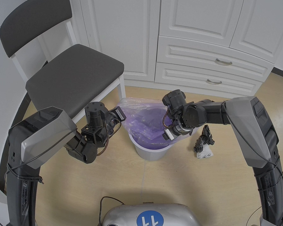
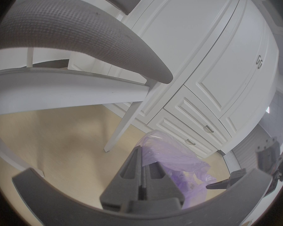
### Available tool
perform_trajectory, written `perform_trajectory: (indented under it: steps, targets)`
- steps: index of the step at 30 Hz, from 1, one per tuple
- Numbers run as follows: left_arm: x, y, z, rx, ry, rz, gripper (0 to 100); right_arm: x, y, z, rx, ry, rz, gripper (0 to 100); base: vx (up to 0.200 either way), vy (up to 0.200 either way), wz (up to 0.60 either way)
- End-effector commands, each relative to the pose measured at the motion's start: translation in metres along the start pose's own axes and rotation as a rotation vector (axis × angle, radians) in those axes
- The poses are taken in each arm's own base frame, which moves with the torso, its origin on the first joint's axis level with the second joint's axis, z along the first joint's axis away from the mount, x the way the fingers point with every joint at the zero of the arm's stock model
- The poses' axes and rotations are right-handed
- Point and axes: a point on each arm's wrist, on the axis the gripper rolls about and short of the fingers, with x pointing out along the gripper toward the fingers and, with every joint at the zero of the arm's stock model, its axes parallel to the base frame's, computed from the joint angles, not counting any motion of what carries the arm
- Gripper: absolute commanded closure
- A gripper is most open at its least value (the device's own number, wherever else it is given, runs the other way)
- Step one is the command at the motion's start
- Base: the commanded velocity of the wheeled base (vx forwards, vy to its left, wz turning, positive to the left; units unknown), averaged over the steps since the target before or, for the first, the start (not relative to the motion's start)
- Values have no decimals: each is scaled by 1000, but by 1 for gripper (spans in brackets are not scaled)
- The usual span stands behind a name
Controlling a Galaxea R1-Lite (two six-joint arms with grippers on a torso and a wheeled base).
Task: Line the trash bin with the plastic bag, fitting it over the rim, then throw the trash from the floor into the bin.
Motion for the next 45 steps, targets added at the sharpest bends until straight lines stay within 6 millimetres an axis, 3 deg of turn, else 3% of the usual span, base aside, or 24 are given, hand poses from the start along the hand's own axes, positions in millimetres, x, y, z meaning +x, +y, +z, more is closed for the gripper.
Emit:
perform_trajectory:
  steps: [1,8,16,17,26,35,41,45]
  targets:
    - [0,0,0,-1,-3,0,100,22,9,-10,-6,24,5,0,0,0,0]
    - [1,1,2,-1,-6,2,100,42,13,-12,19,-29,-12,0,0,0,0]
    - [1,1,1,-1,-6,2,100,47,6,-8,53,-82,-30,0,0,0,0]
    - [1,1,1,-2,-8,0,100,45,4,-7,58,-87,-32,100,0,0,0]
    - [0,1,2,-4,-18,-6,100,25,-4,5,75,-128,-35,100,0,0,0]
    - [-1,1,2,-3,-17,-3,100,-8,-10,21,80,-170,-29,100,0,0,0]
    - [-11,2,10,3,-2,11,100,-39,-16,1,45,-99,-7,100,0,0,0]
    - [-24,0,14,9,22,9,100,-60,-20,-22,20,-47,11,100,0,0,0]
